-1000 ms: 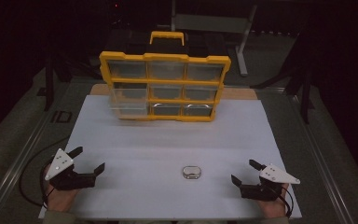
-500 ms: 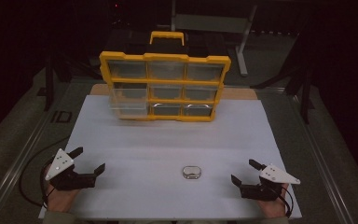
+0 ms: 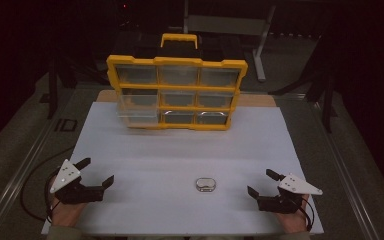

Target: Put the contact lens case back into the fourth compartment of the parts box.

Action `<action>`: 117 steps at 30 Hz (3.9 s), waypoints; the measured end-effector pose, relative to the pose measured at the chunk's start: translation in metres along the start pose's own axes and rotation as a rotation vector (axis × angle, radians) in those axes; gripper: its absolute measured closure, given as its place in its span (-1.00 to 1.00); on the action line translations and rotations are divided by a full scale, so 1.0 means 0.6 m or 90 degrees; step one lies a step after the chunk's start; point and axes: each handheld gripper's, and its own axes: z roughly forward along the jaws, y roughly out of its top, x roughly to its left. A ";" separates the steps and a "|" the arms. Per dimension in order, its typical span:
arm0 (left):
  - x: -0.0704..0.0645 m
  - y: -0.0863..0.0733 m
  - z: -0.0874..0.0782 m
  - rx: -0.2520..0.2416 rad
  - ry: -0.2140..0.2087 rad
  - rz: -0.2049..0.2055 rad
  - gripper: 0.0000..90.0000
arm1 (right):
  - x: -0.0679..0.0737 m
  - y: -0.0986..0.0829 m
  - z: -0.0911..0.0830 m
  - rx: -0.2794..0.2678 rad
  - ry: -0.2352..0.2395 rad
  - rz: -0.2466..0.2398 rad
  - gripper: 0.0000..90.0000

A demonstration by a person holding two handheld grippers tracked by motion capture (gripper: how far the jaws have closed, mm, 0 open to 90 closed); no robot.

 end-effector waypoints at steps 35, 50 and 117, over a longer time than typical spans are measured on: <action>-0.002 -0.002 0.001 -0.005 -0.005 -0.005 -1.00 | 0.007 0.076 0.044 0.150 0.081 -0.036 -0.85; -0.002 -0.002 0.001 -0.004 -0.004 -0.006 -1.00 | 0.018 0.100 0.069 0.191 0.096 -0.063 -0.85; -0.003 -0.001 0.001 0.001 -0.009 -0.004 -1.00 | 0.076 0.175 0.201 0.355 0.210 -0.255 -0.84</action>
